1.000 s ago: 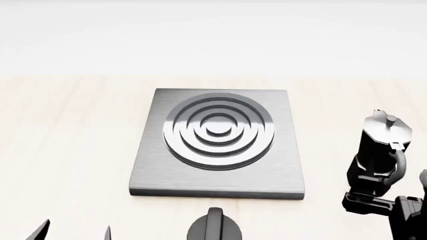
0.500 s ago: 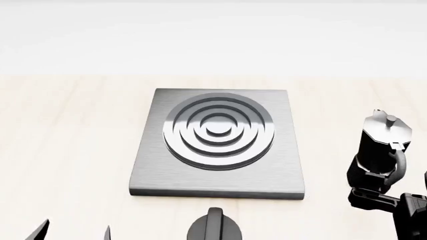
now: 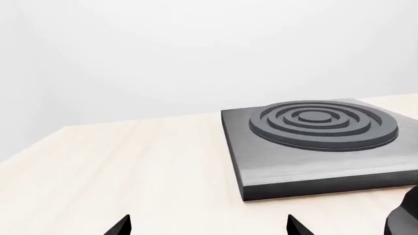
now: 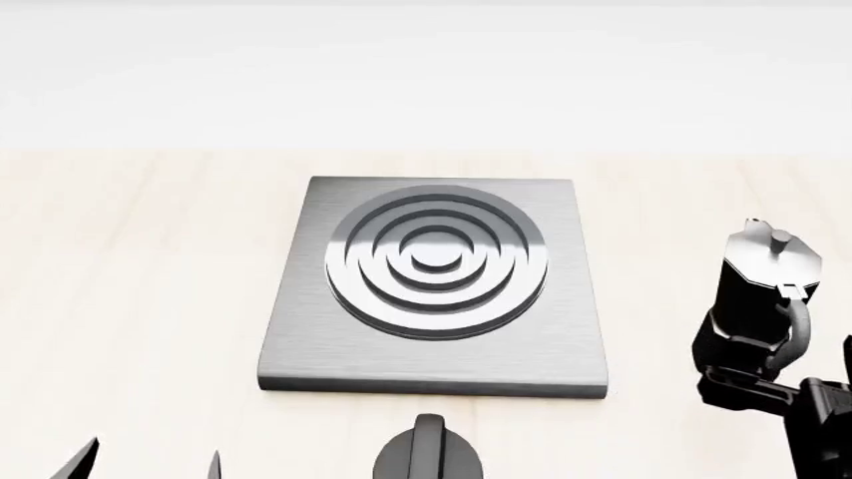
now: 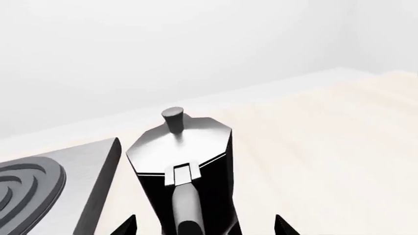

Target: Put the moka pot on the stove.

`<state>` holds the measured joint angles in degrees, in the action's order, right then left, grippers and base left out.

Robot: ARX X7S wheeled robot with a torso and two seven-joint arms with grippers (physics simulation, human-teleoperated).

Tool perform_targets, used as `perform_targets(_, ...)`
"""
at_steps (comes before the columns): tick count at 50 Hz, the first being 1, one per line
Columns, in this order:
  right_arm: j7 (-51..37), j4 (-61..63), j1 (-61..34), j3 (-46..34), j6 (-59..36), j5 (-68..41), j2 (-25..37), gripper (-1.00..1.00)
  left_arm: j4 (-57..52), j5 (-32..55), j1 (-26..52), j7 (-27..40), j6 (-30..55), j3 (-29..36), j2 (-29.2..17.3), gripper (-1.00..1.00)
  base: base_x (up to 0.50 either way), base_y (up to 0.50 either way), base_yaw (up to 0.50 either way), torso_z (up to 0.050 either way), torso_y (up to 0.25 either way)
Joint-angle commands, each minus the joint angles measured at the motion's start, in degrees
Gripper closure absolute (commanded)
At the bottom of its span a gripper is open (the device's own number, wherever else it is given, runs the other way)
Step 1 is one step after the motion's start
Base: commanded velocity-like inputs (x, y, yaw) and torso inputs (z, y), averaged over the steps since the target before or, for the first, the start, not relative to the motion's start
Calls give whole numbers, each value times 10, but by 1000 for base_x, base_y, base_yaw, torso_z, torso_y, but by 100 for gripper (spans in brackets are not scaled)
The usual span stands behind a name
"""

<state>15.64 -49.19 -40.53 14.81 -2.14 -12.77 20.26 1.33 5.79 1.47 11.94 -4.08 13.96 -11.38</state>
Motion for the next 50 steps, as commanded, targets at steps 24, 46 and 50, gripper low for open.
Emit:
perform_targets(24, 27, -192, -80, -25, 116, 34, 0, -100, 8, 6, 2, 4, -23, 6, -4, -100, 0, 0, 0, 0, 0)
perform_targets(46, -15, 55, -4, -38, 7, 46, -12, 100, 10, 12, 3, 8, -29, 11, -7, -100, 0, 0, 0, 0, 0)
perform_targets(50, -26, 213, 4, -59, -88, 51, -15, 100, 13, 13, 3, 7, -37, 12, -8, -100, 0, 0, 1, 0, 0)
